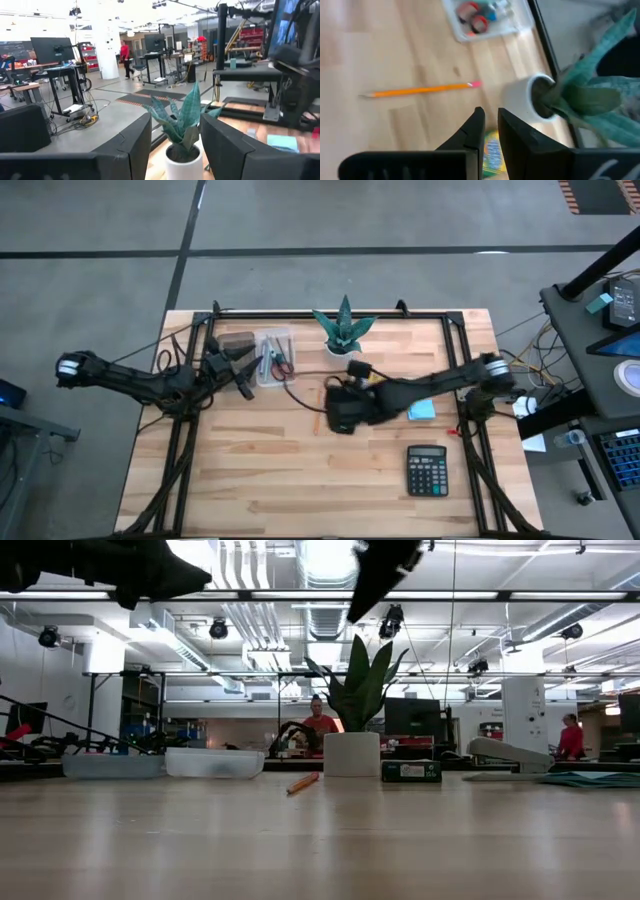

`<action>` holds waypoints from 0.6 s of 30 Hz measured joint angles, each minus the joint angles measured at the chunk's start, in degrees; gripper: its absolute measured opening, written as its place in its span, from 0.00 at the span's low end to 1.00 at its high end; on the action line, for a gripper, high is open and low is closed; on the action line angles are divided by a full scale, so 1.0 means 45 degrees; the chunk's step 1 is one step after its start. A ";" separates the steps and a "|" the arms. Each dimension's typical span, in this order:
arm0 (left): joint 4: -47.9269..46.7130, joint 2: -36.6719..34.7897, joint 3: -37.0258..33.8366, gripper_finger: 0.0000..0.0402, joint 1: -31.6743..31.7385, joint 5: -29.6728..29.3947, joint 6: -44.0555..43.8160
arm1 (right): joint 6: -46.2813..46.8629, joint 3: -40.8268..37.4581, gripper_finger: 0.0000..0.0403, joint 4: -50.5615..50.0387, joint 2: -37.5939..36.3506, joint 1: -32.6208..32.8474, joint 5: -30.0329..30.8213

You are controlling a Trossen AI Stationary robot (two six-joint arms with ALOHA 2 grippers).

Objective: Pack school essentials
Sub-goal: Put the yellow pencil into the black supply box

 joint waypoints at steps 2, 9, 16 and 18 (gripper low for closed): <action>0.0602 0.0319 0.0000 0.37 0.0000 0.0010 0.0011 | -0.0398 -0.1631 0.11 0.1682 -0.1014 0.0405 -0.0008; 0.1819 0.1563 0.0430 0.37 0.0000 0.0058 0.0008 | -0.3320 -0.7250 0.11 0.8509 -0.4365 0.0857 -0.1538; 0.1878 0.3115 0.1325 0.37 -0.0010 0.0136 -0.0519 | -0.5637 -1.1605 0.11 1.3781 -0.7034 0.0715 -0.2546; 0.1875 0.3646 0.1572 0.37 -0.0010 0.0196 -0.1044 | -0.5814 -1.2517 0.11 1.4618 -0.7757 0.0715 -0.2556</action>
